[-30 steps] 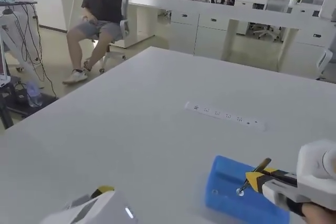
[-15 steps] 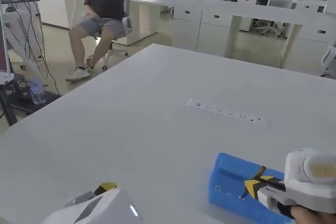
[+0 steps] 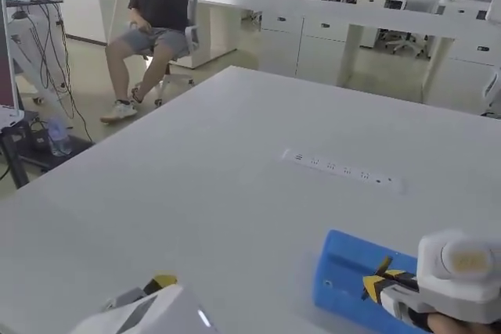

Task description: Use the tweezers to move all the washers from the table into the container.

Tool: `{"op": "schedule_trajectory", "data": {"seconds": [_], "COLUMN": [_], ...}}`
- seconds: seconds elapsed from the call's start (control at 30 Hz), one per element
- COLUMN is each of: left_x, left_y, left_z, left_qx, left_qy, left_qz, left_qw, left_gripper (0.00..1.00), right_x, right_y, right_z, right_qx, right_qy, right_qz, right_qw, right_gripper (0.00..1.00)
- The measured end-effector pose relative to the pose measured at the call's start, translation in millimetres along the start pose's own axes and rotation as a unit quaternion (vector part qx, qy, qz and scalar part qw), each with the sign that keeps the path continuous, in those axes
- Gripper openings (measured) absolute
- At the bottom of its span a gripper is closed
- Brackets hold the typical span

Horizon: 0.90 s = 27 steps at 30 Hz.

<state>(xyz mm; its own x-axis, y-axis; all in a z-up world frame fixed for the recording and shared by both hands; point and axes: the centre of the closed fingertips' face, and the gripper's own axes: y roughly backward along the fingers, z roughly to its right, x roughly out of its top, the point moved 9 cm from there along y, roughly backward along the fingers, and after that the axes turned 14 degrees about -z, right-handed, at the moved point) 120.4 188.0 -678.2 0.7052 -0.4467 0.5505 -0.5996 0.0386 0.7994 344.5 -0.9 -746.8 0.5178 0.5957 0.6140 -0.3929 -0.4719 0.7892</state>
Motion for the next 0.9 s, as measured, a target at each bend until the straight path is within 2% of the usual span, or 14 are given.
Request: {"op": "schedule_trajectory", "data": {"seconds": [0.07, 0.1, 0.13, 0.63, 0.9], "left_x": [0.3, 0.4, 0.4, 1.7, 2.1], "left_y": [0.1, 0.4, 0.5, 0.1, 0.1], "left_z": [-0.2, -0.2, -0.4, 1.1, 2.0], "left_qx": [0.001, 0.001, 0.001, 0.001, 0.001], "left_qy": [-0.001, -0.002, -0.001, -0.005, -0.007], "left_qz": [0.000, 0.000, -0.001, 0.000, 0.000], "left_qw": [1.0000, 1.0000, 1.0000, 1.0000, 1.0000], "left_gripper": [0.99, 0.99, 0.99, 0.99, 0.99], "right_x": [-1.9, -1.5, -2.3, -3.1, 1.8], "right_y": [-0.4, -0.5, -0.5, -0.7, 12.1], "right_z": [-1.4, -1.1, -1.1, 0.6, 0.9], "right_qx": [0.000, -0.001, -0.001, -0.003, -0.001], "right_qy": [0.001, 0.001, 0.001, -0.001, -0.006], "right_qz": [-0.003, 0.009, 0.001, 0.002, 0.020], "right_qw": [1.0000, 1.0000, 1.0000, 1.0000, 0.9998], "right_gripper": [0.04, 0.04, 0.04, 0.04, 0.04]}}
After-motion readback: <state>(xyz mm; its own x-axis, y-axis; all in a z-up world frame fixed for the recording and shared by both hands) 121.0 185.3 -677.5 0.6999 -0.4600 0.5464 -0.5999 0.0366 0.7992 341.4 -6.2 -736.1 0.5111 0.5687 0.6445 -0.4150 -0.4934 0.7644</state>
